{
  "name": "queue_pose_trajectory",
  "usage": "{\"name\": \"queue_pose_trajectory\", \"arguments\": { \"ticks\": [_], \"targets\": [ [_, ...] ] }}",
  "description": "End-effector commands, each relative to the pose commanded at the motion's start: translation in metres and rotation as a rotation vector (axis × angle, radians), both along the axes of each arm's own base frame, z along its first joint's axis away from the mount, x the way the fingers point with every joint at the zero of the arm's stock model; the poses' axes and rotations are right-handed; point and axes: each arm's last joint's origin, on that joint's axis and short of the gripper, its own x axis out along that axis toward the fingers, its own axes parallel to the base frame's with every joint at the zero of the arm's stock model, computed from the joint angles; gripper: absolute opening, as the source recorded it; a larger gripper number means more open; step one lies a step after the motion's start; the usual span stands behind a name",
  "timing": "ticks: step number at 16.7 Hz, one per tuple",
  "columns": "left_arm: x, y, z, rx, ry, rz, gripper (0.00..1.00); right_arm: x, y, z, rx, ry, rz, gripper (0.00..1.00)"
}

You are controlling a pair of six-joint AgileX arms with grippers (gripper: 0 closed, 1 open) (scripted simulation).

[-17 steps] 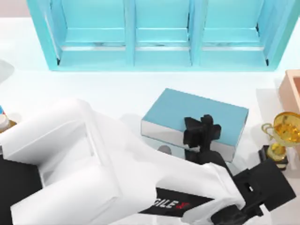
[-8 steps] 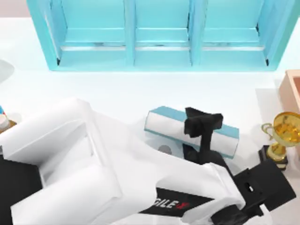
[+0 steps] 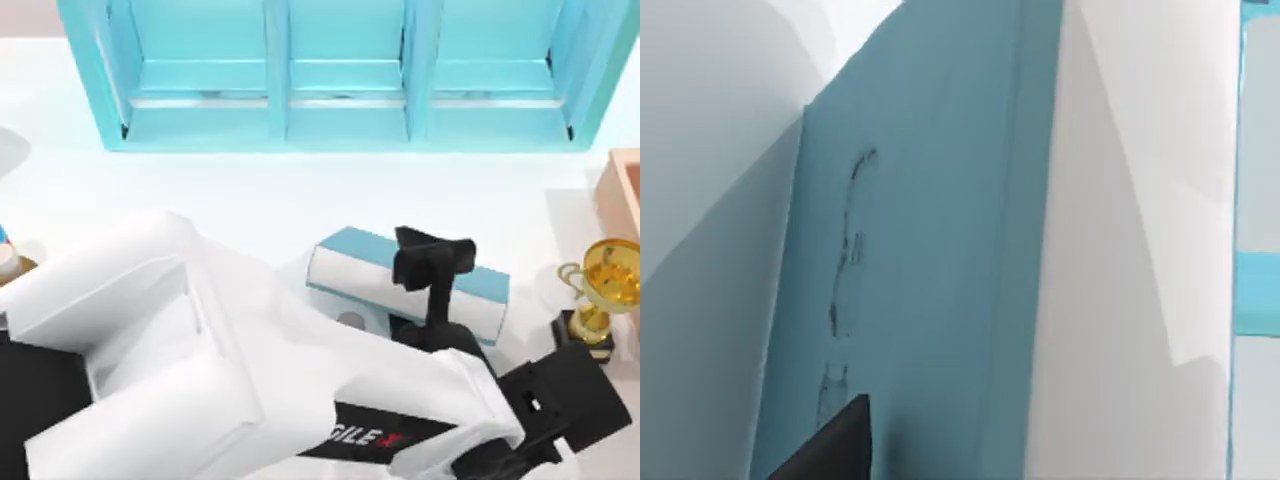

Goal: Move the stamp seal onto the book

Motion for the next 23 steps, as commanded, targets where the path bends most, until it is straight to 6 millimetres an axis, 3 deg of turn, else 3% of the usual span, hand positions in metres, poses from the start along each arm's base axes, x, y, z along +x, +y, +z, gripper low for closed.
{"name": "queue_pose_trajectory", "arguments": {
  "ticks": [4, 10, 17, 23],
  "targets": [
    [-0.019, -0.002, -0.013, 0.02, 0.027, -0.012, 1.0, 0.0, 0.0, 0.0, 0.0, 0.0, 0.0, 1.0],
    [-0.071, 0.0, -0.026, 0.071, 0.069, -0.021, 1.0, 0.0, 0.0, 0.0, 0.0, 0.0, 0.0, 1.0],
    [-0.128, 0.003, -0.005, 0.04, 0.028, -0.004, 1.0, 0.0, 0.0, 0.0, 0.0, 0.0, 0.0, 1.0],
    [-0.148, 0.003, 0.011, -0.002, -0.003, 0.001, 1.0, 0.0, 0.0, 0.0, 0.0, 0.0, 0.0, 1.0]
  ]
}}
